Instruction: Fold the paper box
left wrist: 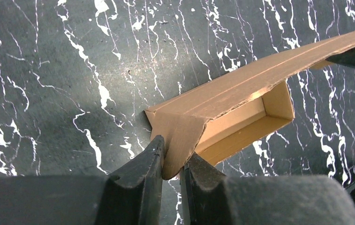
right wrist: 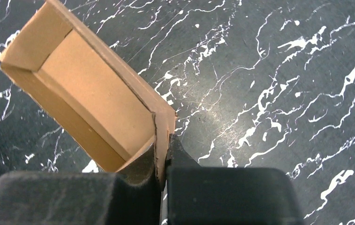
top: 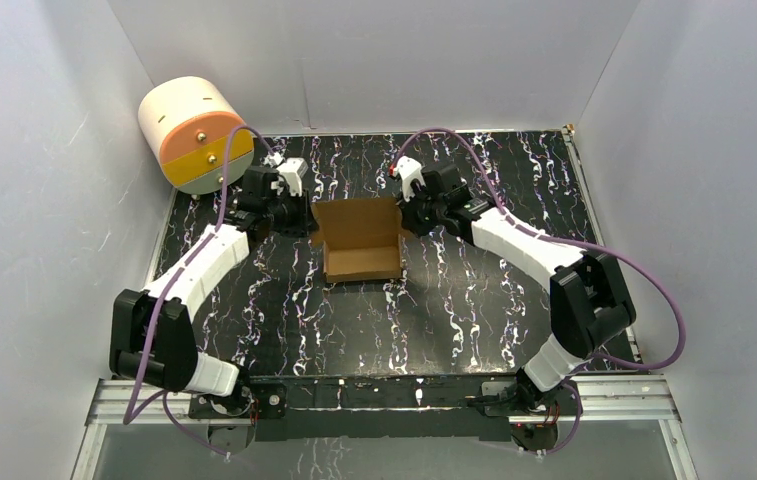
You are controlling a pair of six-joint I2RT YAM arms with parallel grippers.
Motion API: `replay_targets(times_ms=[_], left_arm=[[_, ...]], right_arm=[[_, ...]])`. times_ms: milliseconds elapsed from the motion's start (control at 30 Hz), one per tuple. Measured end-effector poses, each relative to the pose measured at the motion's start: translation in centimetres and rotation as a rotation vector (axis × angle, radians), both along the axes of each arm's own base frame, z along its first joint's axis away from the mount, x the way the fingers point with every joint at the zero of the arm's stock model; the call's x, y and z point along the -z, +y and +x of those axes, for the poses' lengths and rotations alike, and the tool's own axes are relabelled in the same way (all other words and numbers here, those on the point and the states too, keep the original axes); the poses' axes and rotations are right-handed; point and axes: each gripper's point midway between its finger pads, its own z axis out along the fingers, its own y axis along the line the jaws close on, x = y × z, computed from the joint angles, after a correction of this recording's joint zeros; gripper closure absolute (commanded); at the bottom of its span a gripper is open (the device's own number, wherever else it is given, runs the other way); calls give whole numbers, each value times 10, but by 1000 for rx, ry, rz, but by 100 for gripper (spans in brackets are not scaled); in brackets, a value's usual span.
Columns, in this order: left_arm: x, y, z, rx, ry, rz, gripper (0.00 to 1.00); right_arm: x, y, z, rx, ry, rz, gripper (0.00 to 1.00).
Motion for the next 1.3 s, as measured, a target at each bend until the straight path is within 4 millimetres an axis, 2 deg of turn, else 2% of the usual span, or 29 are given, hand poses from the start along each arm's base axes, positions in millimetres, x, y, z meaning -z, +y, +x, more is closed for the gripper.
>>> replay_targets(times_ms=[267,500,967,1300], left_arm=[[6,-8,-2,-185,29,-27,83],[3,-15,-4,-299,12,-52,82],[2,-15,-12,-427,-6,-137,82],[6,-14,-25,-477,-14,-210,82]], right_arm=[[-4,2,-3,236,9,37,91],[5,1,-8,389,15,71,90],[4,10,-12,564,15,148,86],[11,14,-21,668,20,213,84]])
